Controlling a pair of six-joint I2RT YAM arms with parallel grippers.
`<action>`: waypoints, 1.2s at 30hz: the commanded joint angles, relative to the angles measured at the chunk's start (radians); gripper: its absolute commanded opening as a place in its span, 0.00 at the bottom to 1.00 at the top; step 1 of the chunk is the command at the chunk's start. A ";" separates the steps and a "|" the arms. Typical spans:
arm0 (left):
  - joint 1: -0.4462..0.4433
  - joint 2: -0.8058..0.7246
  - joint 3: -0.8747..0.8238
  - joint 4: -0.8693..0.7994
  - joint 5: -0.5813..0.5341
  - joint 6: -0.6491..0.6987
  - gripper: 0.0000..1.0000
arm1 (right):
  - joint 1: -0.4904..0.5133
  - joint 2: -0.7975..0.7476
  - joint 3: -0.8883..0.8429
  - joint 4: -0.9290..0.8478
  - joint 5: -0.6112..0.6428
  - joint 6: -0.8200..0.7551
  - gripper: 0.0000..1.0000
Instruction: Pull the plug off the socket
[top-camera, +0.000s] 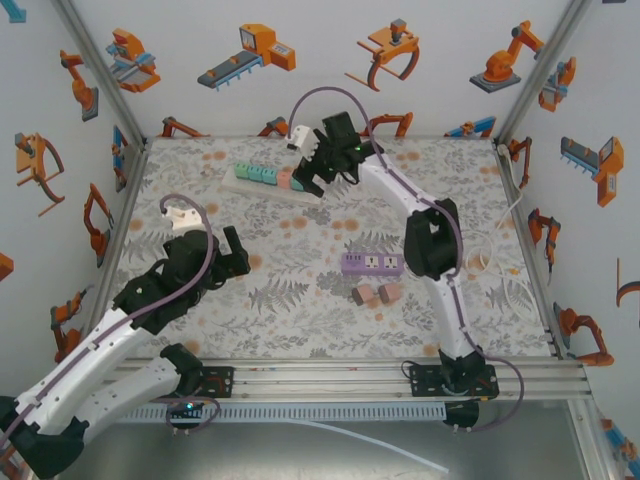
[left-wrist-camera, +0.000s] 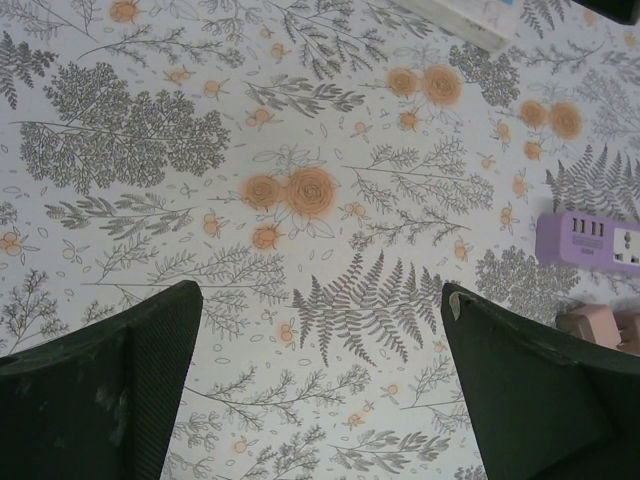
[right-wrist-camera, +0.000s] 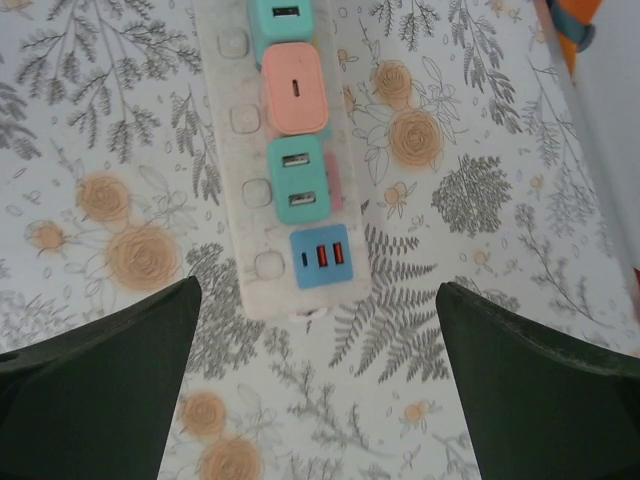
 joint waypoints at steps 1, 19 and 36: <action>0.019 0.006 0.018 -0.016 0.041 0.005 0.97 | -0.015 0.134 0.183 -0.173 -0.061 -0.019 0.92; 0.063 0.029 -0.020 0.030 0.072 0.032 0.97 | -0.015 0.296 0.205 -0.170 -0.041 -0.159 0.89; 0.139 0.014 0.018 -0.021 0.148 -0.001 0.97 | -0.009 -0.070 -0.361 -0.222 -0.226 -0.579 0.46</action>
